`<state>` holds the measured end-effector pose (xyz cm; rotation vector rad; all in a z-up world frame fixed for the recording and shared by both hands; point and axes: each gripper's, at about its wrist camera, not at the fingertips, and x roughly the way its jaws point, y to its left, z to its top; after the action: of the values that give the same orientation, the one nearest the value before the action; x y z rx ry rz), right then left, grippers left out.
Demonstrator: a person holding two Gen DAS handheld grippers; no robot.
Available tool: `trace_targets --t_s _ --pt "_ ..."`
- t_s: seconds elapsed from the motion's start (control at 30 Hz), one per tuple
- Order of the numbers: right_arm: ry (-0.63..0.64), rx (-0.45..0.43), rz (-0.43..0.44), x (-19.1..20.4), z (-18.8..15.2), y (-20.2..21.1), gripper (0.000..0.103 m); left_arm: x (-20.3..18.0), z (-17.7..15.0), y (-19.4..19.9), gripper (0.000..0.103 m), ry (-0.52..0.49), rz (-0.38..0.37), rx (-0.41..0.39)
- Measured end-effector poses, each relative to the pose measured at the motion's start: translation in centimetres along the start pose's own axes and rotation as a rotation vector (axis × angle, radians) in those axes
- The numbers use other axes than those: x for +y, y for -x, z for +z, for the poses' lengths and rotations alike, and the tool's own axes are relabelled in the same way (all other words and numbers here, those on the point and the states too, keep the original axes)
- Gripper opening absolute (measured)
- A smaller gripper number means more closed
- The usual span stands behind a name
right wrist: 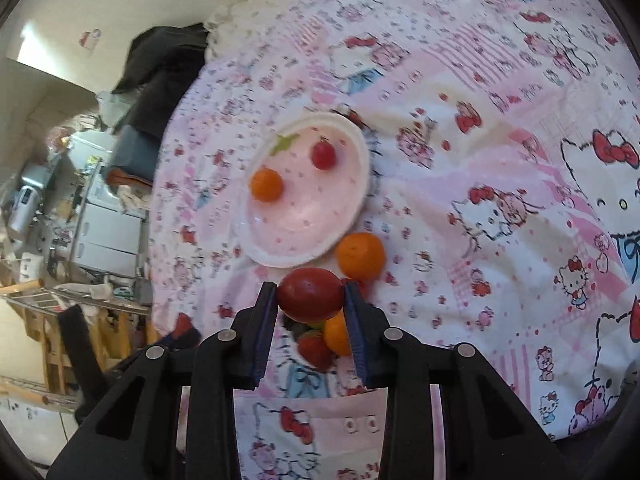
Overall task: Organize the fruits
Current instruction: 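Lift the strawberry with the left tool while the right tool grasps a cherry tomato, then lower the strawberry and tomato onto the plate and open both tools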
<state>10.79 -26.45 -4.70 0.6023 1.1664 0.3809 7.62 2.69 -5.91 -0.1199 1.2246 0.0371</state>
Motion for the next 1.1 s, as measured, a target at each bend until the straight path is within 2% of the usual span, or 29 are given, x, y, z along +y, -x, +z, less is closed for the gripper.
trace_targets --t_s 0.17,0.37,0.53,1.1 --pt "0.025 -0.042 0.076 1.7 0.2 1.3 0.035 0.3 0.7 1.5 0.029 0.009 -0.006 -0.052" --pt "0.062 -0.101 0.11 3.1 2.0 2.6 0.035 0.1 2.4 3.3 0.029 0.001 -0.006 -0.121" --pt "0.07 -0.147 0.124 3.2 3.9 3.2 0.035 -0.5 4.4 3.5 0.029 -0.024 -0.002 -0.144" --pt "0.083 -0.158 0.076 2.2 9.3 0.1 0.035 -4.5 10.0 1.1 0.029 -0.106 -0.009 -0.166"
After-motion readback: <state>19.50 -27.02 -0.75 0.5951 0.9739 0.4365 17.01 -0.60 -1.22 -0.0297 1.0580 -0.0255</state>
